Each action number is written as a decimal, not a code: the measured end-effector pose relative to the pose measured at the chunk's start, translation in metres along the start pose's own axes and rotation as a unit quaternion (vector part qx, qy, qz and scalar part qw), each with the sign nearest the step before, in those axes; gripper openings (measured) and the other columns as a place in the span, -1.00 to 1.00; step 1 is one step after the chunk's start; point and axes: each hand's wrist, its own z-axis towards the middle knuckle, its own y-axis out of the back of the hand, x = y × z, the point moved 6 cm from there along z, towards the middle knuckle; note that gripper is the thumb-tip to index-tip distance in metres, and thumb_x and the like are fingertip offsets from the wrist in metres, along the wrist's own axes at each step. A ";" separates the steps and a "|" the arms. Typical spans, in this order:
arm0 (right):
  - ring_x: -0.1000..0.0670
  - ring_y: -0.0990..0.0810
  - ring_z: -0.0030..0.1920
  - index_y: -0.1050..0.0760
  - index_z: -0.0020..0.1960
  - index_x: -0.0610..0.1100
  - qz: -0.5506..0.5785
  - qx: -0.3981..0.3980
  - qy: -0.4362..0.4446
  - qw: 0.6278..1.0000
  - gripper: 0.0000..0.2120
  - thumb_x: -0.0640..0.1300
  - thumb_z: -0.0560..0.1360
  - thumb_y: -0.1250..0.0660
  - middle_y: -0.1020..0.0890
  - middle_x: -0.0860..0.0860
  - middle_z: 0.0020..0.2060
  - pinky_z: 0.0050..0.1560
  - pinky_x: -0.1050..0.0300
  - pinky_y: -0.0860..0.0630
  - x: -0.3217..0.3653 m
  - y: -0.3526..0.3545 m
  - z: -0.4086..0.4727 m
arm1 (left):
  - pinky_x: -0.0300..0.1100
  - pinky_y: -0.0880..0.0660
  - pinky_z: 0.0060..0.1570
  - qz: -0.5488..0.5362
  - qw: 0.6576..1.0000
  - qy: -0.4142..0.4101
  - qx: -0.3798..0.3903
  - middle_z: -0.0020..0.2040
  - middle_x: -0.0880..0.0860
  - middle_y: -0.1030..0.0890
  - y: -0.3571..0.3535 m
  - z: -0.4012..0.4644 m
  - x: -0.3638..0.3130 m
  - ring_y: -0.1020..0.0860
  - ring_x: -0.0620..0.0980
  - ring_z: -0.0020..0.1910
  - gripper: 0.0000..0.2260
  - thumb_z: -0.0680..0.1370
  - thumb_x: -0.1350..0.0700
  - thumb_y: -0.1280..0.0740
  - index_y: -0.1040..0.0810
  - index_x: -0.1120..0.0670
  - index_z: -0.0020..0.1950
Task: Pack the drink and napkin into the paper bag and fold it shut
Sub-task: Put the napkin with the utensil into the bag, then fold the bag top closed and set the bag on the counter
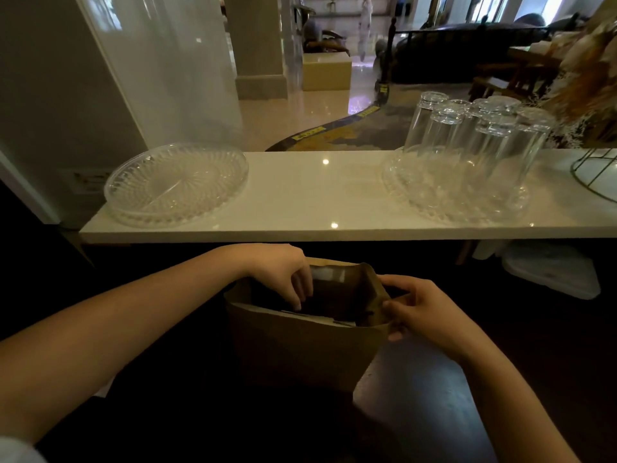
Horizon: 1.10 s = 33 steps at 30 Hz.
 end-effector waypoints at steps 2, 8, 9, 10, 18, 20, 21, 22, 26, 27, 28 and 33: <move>0.03 -0.69 -0.26 -0.47 0.19 0.14 0.004 0.001 -0.002 1.000 -0.60 -0.29 0.49 -0.25 -0.71 0.01 -0.22 -0.30 0.22 -0.58 0.000 0.000 0.000 | -0.53 -0.47 -0.12 -0.050 0.999 -0.004 -0.007 0.03 -0.02 -0.69 0.005 -0.007 -0.003 -0.61 -0.32 -0.08 -0.69 0.41 0.12 -0.46 -0.59 0.07 0.14; 0.07 -0.67 -0.35 -0.46 0.19 0.10 0.035 -0.005 0.007 0.999 -0.63 -0.29 0.50 -0.25 -0.72 0.03 -0.29 -0.37 0.28 -0.57 0.001 -0.002 0.000 | -0.39 -0.53 -0.09 -0.315 0.894 -0.055 -0.313 -0.09 -0.08 -0.72 0.022 -0.084 0.018 -0.66 -0.14 -0.06 -0.84 0.44 0.04 -0.38 -0.63 -0.11 0.00; 0.08 -0.67 -0.36 -0.46 0.17 0.11 0.039 -0.009 0.011 0.999 -0.64 -0.29 0.50 -0.25 -0.72 0.03 -0.30 -0.38 0.30 -0.56 0.002 -0.003 -0.001 | -0.37 -0.55 -0.13 -0.380 0.815 -0.065 -0.432 -0.11 -0.07 -0.72 0.016 -0.106 0.032 -0.67 -0.11 -0.10 -0.86 0.44 0.02 -0.34 -0.64 -0.11 -0.04; 0.08 -0.66 -0.36 -0.46 0.15 0.12 0.041 -0.017 0.016 0.999 -0.65 -0.28 0.50 -0.25 -0.71 0.03 -0.30 -0.39 0.30 -0.56 0.002 -0.004 -0.001 | -0.34 -0.56 -0.14 -0.431 0.729 -0.060 -0.529 -0.13 -0.04 -0.72 0.002 -0.126 0.046 -0.66 -0.10 -0.11 -0.86 0.45 0.01 -0.30 -0.63 -0.09 -0.05; 0.09 -0.67 -0.29 -0.46 0.17 0.07 0.088 -0.115 0.043 0.988 -0.75 -0.10 0.50 -0.21 -0.71 0.01 -0.25 -0.34 0.33 -0.57 -0.006 -0.006 -0.006 | -0.25 -0.38 0.04 -0.448 0.760 0.101 -0.460 0.15 -0.26 -0.44 -0.120 -0.118 0.088 -0.39 -0.15 0.22 -0.57 0.35 0.08 -0.46 -0.42 -0.26 0.10; 0.08 -0.68 -0.21 -0.47 0.14 0.09 0.148 -0.148 0.042 0.977 -0.73 0.01 0.47 -0.16 -0.72 0.11 -0.19 -0.29 0.33 -0.58 -0.018 -0.006 -0.013 | -0.10 -0.38 0.17 -0.436 0.769 0.141 -0.445 0.23 -0.16 -0.41 -0.131 -0.112 0.093 -0.36 -0.07 0.26 -0.51 0.37 0.18 -0.45 -0.40 -0.17 0.20; 0.08 -0.68 -0.13 -0.47 0.14 0.09 0.162 -0.158 0.045 0.973 -0.71 0.04 0.44 -0.16 -0.72 0.10 -0.14 -0.23 0.33 -0.59 -0.026 -0.006 -0.018 | -0.04 -0.37 0.23 -0.434 0.773 0.153 -0.437 0.26 -0.09 -0.41 -0.134 -0.108 0.095 -0.37 -0.04 0.28 -0.46 0.37 0.20 -0.46 -0.38 -0.09 0.28; 0.10 -0.66 -0.05 -0.47 0.15 0.10 0.164 -0.153 0.048 0.973 -0.71 0.04 0.43 -0.22 -0.71 0.09 -0.09 -0.15 0.34 -0.58 -0.034 -0.009 -0.023 | -0.01 -0.36 0.26 -0.432 0.776 0.158 -0.431 0.28 -0.04 -0.43 -0.134 -0.106 0.096 -0.39 -0.02 0.28 -0.43 0.37 0.22 -0.46 -0.37 -0.01 0.32; 0.39 -0.50 0.07 -0.46 0.03 0.30 0.061 -0.054 -0.005 0.997 -0.55 -0.07 0.28 -0.52 -0.61 0.25 0.02 -0.04 0.56 -0.41 -0.076 -0.044 -0.035 | -0.33 -0.41 0.01 -0.427 0.798 0.153 -0.397 0.10 -0.10 -0.55 -0.134 -0.091 0.094 -0.49 -0.19 0.09 -0.47 0.35 0.27 -0.47 -0.42 0.02 0.27; 0.44 -0.46 0.05 -0.43 0.01 0.33 0.039 -0.042 -0.024 0.998 -0.51 -0.11 0.26 -0.54 -0.56 0.25 0.05 -0.07 0.60 -0.38 -0.087 -0.054 -0.033 | -0.38 -0.40 -0.06 -0.423 0.807 0.154 -0.383 0.05 -0.15 -0.55 -0.135 -0.086 0.093 -0.49 -0.23 0.05 -0.50 0.35 0.27 -0.47 -0.44 0.01 0.24; 0.42 -0.45 0.06 -0.40 0.01 0.34 0.024 -0.041 -0.032 0.998 -0.47 -0.15 0.27 -0.53 -0.52 0.23 0.08 -0.08 0.60 -0.38 -0.095 -0.062 -0.029 | -0.39 -0.42 -0.05 -0.423 0.813 0.156 -0.368 0.03 -0.15 -0.56 -0.138 -0.080 0.093 -0.50 -0.21 0.05 -0.52 0.36 0.28 -0.47 -0.45 0.02 0.22; 0.04 -0.40 0.20 -0.35 0.04 0.30 -0.018 -0.114 -0.038 0.993 -0.46 -0.22 0.30 -0.48 -0.45 0.12 0.09 0.18 0.12 -0.41 -0.118 -0.081 -0.002 | -0.11 -0.39 0.24 -0.420 0.819 0.182 -0.347 0.22 0.15 -0.55 -0.150 -0.059 0.102 -0.51 0.03 0.18 -0.47 0.34 0.27 -0.50 -0.43 0.18 0.27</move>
